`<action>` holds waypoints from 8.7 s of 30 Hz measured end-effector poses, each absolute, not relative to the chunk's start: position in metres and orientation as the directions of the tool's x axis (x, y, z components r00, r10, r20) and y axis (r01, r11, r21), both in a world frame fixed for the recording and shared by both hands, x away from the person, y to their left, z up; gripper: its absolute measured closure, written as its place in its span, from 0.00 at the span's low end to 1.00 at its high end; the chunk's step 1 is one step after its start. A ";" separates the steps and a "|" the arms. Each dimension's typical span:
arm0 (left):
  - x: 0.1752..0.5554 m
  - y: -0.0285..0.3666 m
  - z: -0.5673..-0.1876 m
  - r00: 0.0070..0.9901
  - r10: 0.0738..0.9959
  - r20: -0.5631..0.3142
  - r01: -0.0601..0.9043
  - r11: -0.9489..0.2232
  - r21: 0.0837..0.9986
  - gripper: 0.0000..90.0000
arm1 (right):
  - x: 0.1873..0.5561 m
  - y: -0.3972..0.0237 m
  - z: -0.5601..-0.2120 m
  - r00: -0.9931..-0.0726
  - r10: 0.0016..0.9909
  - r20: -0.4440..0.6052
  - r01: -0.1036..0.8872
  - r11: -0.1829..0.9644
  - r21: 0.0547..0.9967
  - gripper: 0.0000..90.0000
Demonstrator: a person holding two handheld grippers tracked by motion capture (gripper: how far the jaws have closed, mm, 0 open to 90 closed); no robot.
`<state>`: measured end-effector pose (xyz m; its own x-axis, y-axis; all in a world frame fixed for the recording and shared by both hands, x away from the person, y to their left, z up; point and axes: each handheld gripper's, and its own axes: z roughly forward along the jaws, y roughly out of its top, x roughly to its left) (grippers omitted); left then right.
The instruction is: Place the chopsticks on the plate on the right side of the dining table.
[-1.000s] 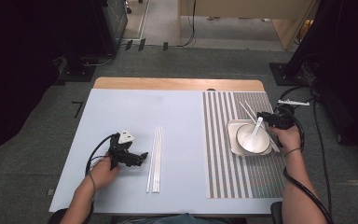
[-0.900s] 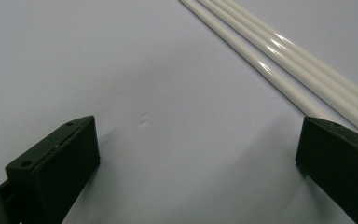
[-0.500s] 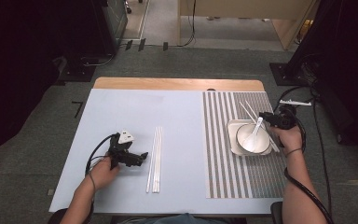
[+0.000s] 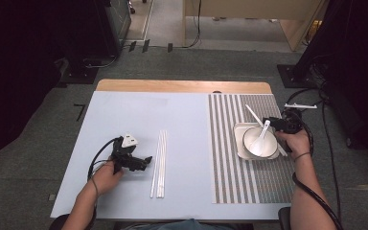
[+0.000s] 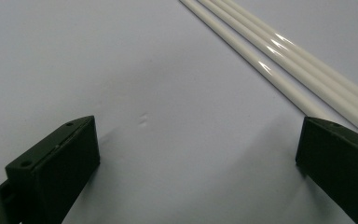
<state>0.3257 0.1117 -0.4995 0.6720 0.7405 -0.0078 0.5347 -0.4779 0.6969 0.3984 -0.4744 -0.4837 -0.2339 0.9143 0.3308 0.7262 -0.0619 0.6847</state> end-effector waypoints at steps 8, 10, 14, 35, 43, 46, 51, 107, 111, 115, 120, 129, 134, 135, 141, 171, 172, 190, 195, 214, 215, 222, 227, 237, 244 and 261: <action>0.326 0.112 -0.499 0.672 0.741 -0.008 0.535 -0.478 0.697 0.00 | 0.399 -0.474 -0.485 -0.230 0.911 0.341 0.731 -0.069 0.679 0.64; 0.326 0.112 -0.499 0.672 0.741 -0.008 0.535 -0.478 0.697 0.00 | 0.399 -0.474 -0.485 -0.231 0.912 0.340 0.732 -0.067 0.678 0.64; 0.326 0.112 -0.499 0.672 0.741 -0.008 0.535 -0.478 0.697 0.00 | 0.399 -0.474 -0.485 -0.230 0.912 0.341 0.733 -0.068 0.677 0.64; 0.326 0.112 -0.500 0.672 0.741 -0.007 0.534 -0.478 0.697 0.00 | 0.398 -0.480 -0.483 -0.199 0.912 0.358 0.722 -0.111 0.683 0.64; 0.326 0.112 -0.500 0.672 0.740 -0.008 0.534 -0.478 0.697 0.00 | 0.401 -0.484 -0.467 -0.170 0.927 0.334 0.704 -0.123 0.700 0.63; 0.326 0.112 -0.500 0.672 0.740 -0.008 0.534 -0.477 0.698 0.00 | 0.406 -0.480 -0.456 -0.176 0.933 0.314 0.695 -0.108 0.711 0.61; 0.326 0.112 -0.500 0.672 0.740 -0.008 0.534 -0.477 0.698 0.00 | 0.421 -0.457 -0.430 -0.197 0.944 0.263 0.689 -0.058 0.722 0.52; 0.326 0.112 -0.500 0.672 0.741 -0.008 0.534 -0.478 0.697 0.00 | 0.484 -0.315 -0.471 0.155 0.976 0.151 0.617 -0.215 0.757 0.22; 0.326 0.112 -0.500 0.672 0.741 -0.007 0.534 -0.478 0.697 0.00 | 0.485 -0.316 -0.472 0.162 0.974 0.157 0.630 -0.225 0.743 0.22; 0.326 0.112 -0.500 0.672 0.741 -0.008 0.534 -0.477 0.698 0.00 | 0.485 -0.317 -0.475 0.171 0.974 0.148 0.642 -0.224 0.733 0.22; 0.326 0.112 -0.500 0.672 0.741 -0.007 0.534 -0.478 0.697 0.00 | 0.484 -0.316 -0.476 0.167 0.975 0.144 0.650 -0.218 0.728 0.22; 0.326 0.112 -0.500 0.672 0.741 -0.007 0.534 -0.478 0.698 0.00 | 0.482 -0.316 -0.472 0.179 0.973 0.143 0.623 -0.225 0.749 0.22; 0.326 0.112 -0.500 0.672 0.741 -0.008 0.534 -0.477 0.698 0.00 | 0.482 -0.320 -0.474 0.191 0.970 0.148 0.631 -0.237 0.739 0.22; 0.326 0.112 -0.500 0.672 0.741 -0.008 0.534 -0.477 0.697 0.00 | 0.482 -0.319 -0.475 0.190 0.970 0.152 0.633 -0.239 0.736 0.22; 0.326 0.112 -0.500 0.672 0.741 -0.007 0.534 -0.478 0.698 0.00 | 0.479 -0.316 -0.475 0.181 0.969 0.165 0.651 -0.244 0.718 0.22; 0.326 0.112 -0.500 0.672 0.741 -0.007 0.534 -0.478 0.697 0.00 | 0.464 -0.293 -0.476 0.137 0.977 0.161 0.692 -0.211 0.691 0.22; 0.326 0.112 -0.500 0.672 0.741 -0.007 0.534 -0.478 0.697 0.00 | 0.463 -0.292 -0.476 0.134 0.978 0.162 0.693 -0.210 0.690 0.21; 0.326 0.112 -0.500 0.672 0.741 -0.007 0.534 -0.478 0.697 0.00 | 0.452 -0.269 -0.472 0.082 0.980 0.183 0.702 -0.187 0.687 0.17; 0.326 0.112 -0.500 0.672 0.741 -0.007 0.534 -0.478 0.697 0.00 | 0.453 -0.271 -0.471 0.085 0.983 0.164 0.678 -0.178 0.713 0.17; 0.326 0.112 -0.500 0.672 0.741 -0.007 0.535 -0.478 0.697 0.00 | 0.445 -0.275 -0.476 0.095 0.981 0.170 0.704 -0.187 0.686 0.17; 0.326 0.112 -0.500 0.672 0.741 -0.007 0.534 -0.478 0.697 0.00 | 0.444 -0.275 -0.476 0.092 0.981 0.172 0.705 -0.186 0.684 0.17; 0.326 0.112 -0.500 0.672 0.741 -0.007 0.534 -0.478 0.697 0.00 | 0.438 -0.272 -0.476 0.073 0.980 0.185 0.718 -0.180 0.672 0.17; 0.326 0.112 -0.500 0.672 0.741 -0.007 0.534 -0.478 0.697 0.00 | 0.433 -0.269 -0.476 0.055 0.981 0.188 0.726 -0.169 0.666 0.17; 0.326 0.112 -0.500 0.672 0.741 -0.007 0.534 -0.478 0.697 0.00 | 0.426 -0.261 -0.476 0.003 0.980 0.199 0.750 -0.134 0.647 0.18; 0.326 0.112 -0.500 0.672 0.741 -0.007 0.534 -0.477 0.698 0.00 | 0.423 -0.261 -0.475 -0.006 0.975 0.224 0.767 -0.139 0.627 0.18; 0.326 0.112 -0.500 0.671 0.741 -0.007 0.534 -0.478 0.697 0.00 | 0.405 -0.253 -0.475 -0.063 0.975 0.214 0.779 -0.086 0.621 0.18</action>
<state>0.3256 0.1115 -0.4996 0.6715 0.7410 -0.0069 0.5343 -0.4777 0.6974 0.4048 -0.2529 -0.4750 -0.0626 0.9748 0.2140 0.7794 -0.0862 0.6206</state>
